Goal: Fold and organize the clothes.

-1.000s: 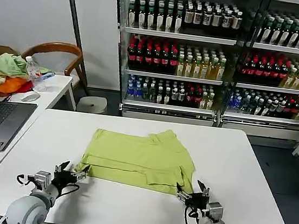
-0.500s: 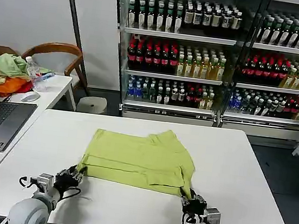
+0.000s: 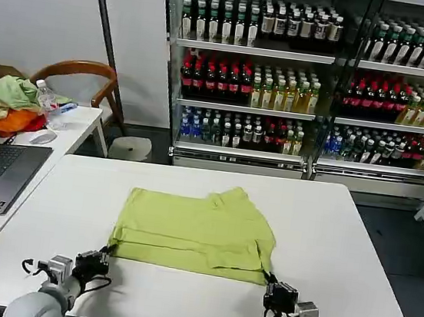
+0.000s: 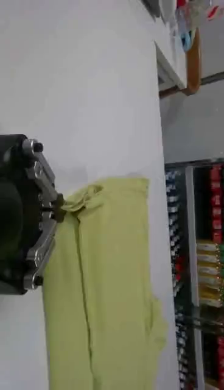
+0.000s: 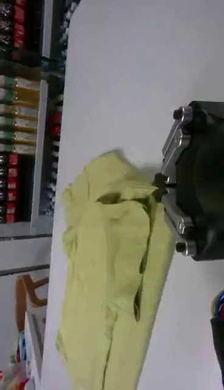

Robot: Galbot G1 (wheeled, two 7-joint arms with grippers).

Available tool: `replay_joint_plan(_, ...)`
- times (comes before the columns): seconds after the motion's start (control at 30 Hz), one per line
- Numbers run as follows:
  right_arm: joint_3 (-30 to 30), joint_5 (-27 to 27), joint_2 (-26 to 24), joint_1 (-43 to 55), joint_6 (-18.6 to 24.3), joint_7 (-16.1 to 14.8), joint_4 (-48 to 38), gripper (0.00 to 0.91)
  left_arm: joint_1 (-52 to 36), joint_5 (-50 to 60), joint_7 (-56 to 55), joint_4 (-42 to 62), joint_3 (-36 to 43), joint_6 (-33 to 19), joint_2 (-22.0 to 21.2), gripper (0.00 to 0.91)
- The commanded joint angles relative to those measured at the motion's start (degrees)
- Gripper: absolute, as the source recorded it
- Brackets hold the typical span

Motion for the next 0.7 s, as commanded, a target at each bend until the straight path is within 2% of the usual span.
replay_joint_plan(0.03, 2.7, -3.1, -1.6, -9.9, 1.5, -0.8, 5.1, 0.0, 14.8, 1.4, 0.1, -10.4, -5.8, -0.3, -0.1, 0.04)
replay_joint_plan(0.4, 2.9, -5.5, -1.1, -11.9, 2.4, 0.2, 5.8, 0.0, 18.7, 5.8, -0.3, -13.5, -6.5, 2.2, 0.4, 0.05)
replay_joint_plan(0.43, 2.9, -5.4, -0.9, -11.8, 2.2, 0.5, 5.9, 0.907, 18.6, 7.2, -0.2, -13.5, -6.5, 2.9, 0.5, 0.363)
replay_joint_plan(0.47, 2.9, -4.4, -0.9, -11.8, 1.5, 0.9, 6.3, 0.907, 18.6, 7.8, 0.3, -13.9, -6.8, 4.4, 0.7, 0.907)
replay_joint_plan(0.7, 5.4, -2.6, -1.1, -14.5, -1.5, 1.2, 11.7, 0.907, 15.7, 7.0, 1.1, -16.1, -9.2, 4.9, 2.0, 0.907)
